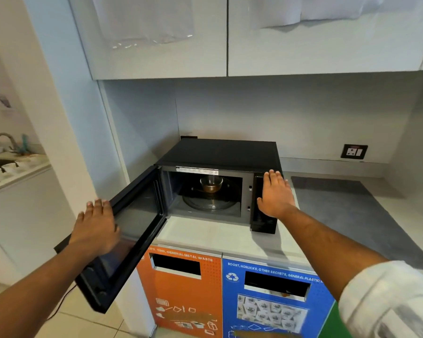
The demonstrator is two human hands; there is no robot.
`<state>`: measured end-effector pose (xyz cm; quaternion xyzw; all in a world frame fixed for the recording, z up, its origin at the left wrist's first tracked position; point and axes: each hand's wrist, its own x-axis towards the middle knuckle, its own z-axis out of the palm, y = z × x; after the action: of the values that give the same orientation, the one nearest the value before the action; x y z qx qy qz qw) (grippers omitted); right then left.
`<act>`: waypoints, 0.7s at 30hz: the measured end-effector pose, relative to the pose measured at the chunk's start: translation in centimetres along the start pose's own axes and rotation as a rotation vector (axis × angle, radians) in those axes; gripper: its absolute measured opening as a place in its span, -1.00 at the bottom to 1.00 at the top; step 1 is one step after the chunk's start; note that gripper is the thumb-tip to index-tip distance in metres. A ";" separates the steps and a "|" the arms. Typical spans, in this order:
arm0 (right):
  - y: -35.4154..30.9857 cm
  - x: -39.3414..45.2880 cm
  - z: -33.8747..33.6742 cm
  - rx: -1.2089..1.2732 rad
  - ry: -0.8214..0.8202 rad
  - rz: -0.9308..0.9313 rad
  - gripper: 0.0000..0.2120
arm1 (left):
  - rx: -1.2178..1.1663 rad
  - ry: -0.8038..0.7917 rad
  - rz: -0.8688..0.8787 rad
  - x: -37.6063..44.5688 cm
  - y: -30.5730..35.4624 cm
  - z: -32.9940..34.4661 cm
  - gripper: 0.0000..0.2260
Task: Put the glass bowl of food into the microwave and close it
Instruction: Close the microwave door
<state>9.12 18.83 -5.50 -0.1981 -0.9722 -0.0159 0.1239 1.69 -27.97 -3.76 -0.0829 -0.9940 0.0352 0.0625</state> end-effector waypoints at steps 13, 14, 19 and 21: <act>1.5 0.1 1.1 -0.001 -0.014 -0.028 -0.13 | 0.058 0.007 -0.110 -3.1 2.0 0.8 -0.30; 1.7 0.1 1.3 -0.005 -0.010 -0.033 -0.13 | 0.070 -0.006 -0.114 -3.2 2.8 0.6 -0.30; 2.3 0.2 2.4 0.023 0.013 -0.023 -0.12 | 0.035 -0.079 -0.055 -3.6 7.4 -0.1 -0.29; 2.3 0.2 2.7 0.028 0.021 -0.022 -0.12 | 0.025 -0.088 0.022 -3.9 9.3 -0.2 -0.28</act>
<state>9.18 21.28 -8.12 -0.1855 -0.9730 -0.0059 0.1368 7.01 -19.46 -4.73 -0.0913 -0.9943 0.0521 0.0195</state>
